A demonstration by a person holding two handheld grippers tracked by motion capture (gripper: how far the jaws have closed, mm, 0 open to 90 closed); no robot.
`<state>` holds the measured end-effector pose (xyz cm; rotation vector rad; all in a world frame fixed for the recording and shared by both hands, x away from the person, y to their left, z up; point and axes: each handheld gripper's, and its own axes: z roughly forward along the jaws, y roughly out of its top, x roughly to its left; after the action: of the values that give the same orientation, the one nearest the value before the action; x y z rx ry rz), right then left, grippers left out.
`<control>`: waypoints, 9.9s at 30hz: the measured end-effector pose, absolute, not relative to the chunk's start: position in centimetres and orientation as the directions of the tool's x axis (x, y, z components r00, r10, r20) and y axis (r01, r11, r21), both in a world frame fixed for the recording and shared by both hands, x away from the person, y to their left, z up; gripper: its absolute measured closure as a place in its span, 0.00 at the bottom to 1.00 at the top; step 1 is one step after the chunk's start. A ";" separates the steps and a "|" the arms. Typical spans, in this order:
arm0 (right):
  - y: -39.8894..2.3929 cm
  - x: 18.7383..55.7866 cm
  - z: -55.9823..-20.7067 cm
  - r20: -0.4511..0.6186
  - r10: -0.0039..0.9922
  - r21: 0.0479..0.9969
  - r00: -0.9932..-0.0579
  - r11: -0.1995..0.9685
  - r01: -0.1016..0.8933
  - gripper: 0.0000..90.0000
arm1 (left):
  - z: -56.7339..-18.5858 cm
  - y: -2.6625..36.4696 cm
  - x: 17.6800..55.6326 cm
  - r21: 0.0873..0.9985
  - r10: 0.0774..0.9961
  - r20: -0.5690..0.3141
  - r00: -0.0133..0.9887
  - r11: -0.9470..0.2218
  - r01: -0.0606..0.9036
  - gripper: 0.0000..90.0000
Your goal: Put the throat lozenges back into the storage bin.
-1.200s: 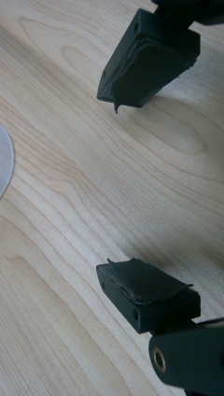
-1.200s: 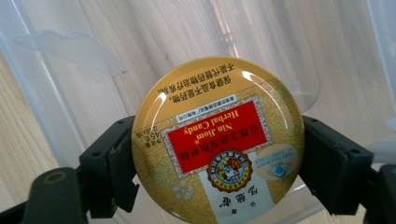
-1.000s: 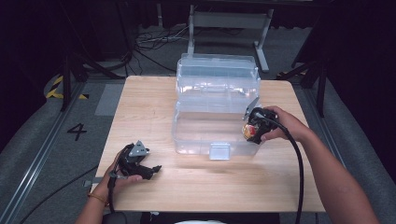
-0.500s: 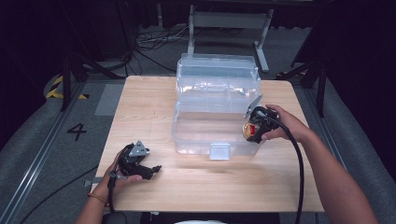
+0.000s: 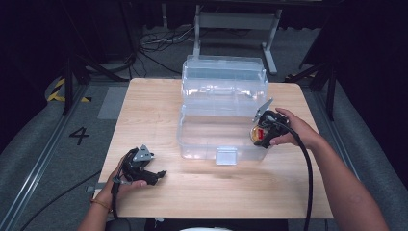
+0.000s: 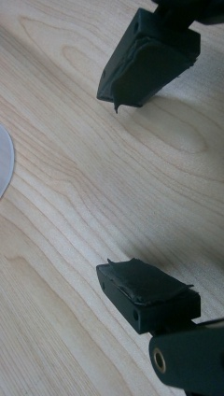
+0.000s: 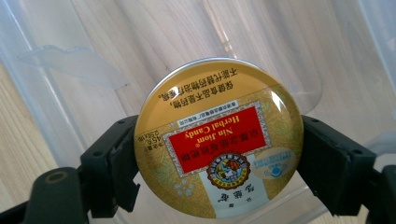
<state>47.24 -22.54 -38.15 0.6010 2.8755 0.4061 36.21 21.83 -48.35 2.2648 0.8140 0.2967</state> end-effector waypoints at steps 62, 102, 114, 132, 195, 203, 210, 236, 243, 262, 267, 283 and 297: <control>-23.6 52.6 -29.3 -0.223 0.578 0.723 -0.785 0.638 0.265 0.36 | -38.5 10.0 39.5 0.663 0.420 0.162 0.893 -0.716 0.217 0.51; -16.8 55.8 -28.6 -0.369 0.225 0.364 -0.902 0.928 0.083 0.97 | -40.2 6.8 41.5 0.444 0.341 0.110 0.934 -0.857 0.261 0.81; -17.6 55.0 -28.5 -0.367 0.193 0.401 -0.910 0.916 0.032 0.99 | -40.3 7.0 41.4 0.469 0.358 0.093 0.929 -0.839 0.276 0.80; -17.6 54.3 -28.2 -0.346 0.196 0.411 -0.918 0.911 0.040 0.99 | -40.4 7.2 41.3 0.493 0.368 0.084 0.926 -0.823 0.282 0.80; -18.7 48.4 -28.5 -0.345 0.158 0.490 -0.925 0.871 -0.033 0.98 | -40.6 7.1 41.0 0.509 0.377 0.116 0.919 -0.817 0.271 0.76; -19.0 47.4 -28.9 -0.348 0.164 0.503 -0.923 0.863 -0.037 0.98 | -40.6 7.1 40.9 0.511 0.377 0.126 0.918 -0.818 0.266 0.75; -18.9 46.4 -29.3 -0.395 0.180 0.501 -0.901 0.864 -0.047 0.95 | -40.8 6.4 40.3 0.471 0.368 0.206 0.906 -0.849 0.238 0.71; -19.5 44.8 -30.4 -0.347 0.265 0.577 -0.900 0.817 0.018 0.93 | -40.1 6.9 40.2 0.568 0.321 0.161 0.933 -0.803 0.178 0.83; -19.3 44.3 -30.6 -0.362 0.261 0.566 -0.895 0.824 0.012 0.92 | -40.2 6.8 40.1 0.570 0.324 0.170 0.931 -0.803 0.175 0.82; -19.7 43.6 -31.1 -0.356 0.325 0.594 -0.876 0.802 0.056 0.88 | -36.5 9.9 38.9 0.683 0.395 0.215 0.893 -0.714 0.151 0.47; -19.6 43.6 -31.1 -0.359 0.329 0.594 -0.873 0.802 0.058 0.87 | -36.3 10.2 38.9 0.699 0.438 0.239 0.867 -0.697 0.160 0.41; -19.6 43.3 -31.4 -0.375 0.358 0.607 -0.855 0.792 0.065 0.84 | -34.5 16.6 40.2 0.805 0.642 0.164 0.749 -0.526 0.276 0.56; -19.6 43.2 -31.6 -0.381 0.367 0.616 -0.848 0.785 0.063 0.82 | -33.0 18.0 45.2 0.858 0.709 0.148 0.690 -0.439 0.267 0.79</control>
<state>43.19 -19.58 -31.58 0.3218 2.4833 0.8325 45.19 18.03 -32.98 2.0147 0.7499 0.6305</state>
